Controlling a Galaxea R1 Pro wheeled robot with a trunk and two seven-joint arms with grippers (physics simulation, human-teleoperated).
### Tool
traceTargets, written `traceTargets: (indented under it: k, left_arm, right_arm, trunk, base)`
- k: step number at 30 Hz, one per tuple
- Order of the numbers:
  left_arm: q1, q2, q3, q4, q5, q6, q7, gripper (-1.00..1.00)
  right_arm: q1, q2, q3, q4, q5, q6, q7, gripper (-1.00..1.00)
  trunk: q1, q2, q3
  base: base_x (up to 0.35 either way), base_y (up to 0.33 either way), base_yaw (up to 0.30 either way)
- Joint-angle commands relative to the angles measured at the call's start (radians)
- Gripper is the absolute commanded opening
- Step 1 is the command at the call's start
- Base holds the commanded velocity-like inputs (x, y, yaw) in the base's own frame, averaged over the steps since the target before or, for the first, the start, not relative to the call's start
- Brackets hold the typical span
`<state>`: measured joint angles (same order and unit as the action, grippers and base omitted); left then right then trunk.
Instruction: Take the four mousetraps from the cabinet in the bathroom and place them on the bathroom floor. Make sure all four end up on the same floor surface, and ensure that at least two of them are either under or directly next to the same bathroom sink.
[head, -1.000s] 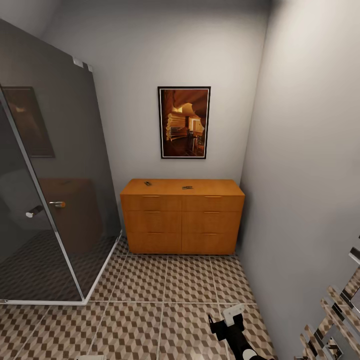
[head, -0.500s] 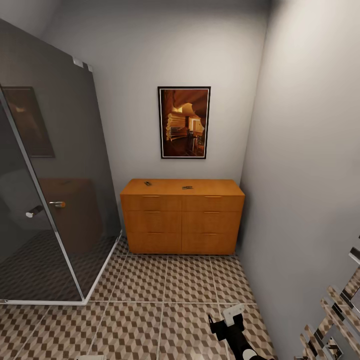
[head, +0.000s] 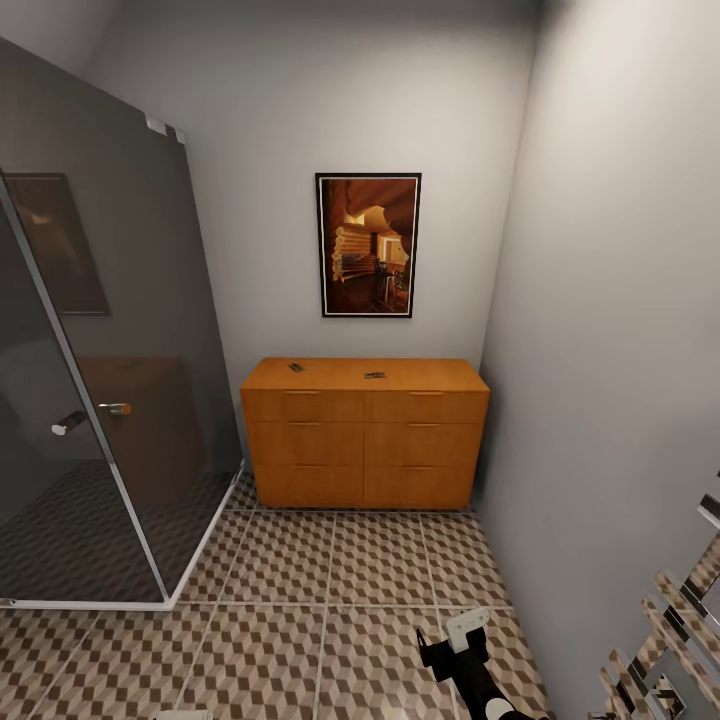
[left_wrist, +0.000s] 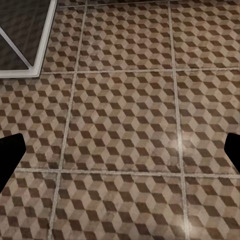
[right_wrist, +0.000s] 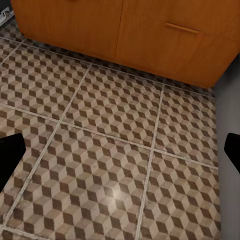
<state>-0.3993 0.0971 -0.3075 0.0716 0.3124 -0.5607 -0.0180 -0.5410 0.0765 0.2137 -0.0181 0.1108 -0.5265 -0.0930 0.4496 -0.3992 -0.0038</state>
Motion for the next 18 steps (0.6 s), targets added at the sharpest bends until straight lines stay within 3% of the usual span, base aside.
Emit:
traceTargets:
  k: [1,18]
  left_arm:
    - [-0.001,0.000,-0.008,0.004,0.008,-0.005,-0.002,1.00]
    - [-0.001,0.000,-0.008,0.004,0.008,-0.005,-0.002,1.00]
  right_arm:
    - [0.000,0.000,0.003,0.001,0.010,-0.001,-0.010,1.00]
    - [0.000,0.000,0.003,0.001,0.010,-0.001,-0.010,1.00]
  trunk:
    - [0.000,-0.001,0.000]
    - [0.000,-0.001,0.000]
  base:
    - [0.000,0.000,0.000]
    - [0.000,0.000,0.000]
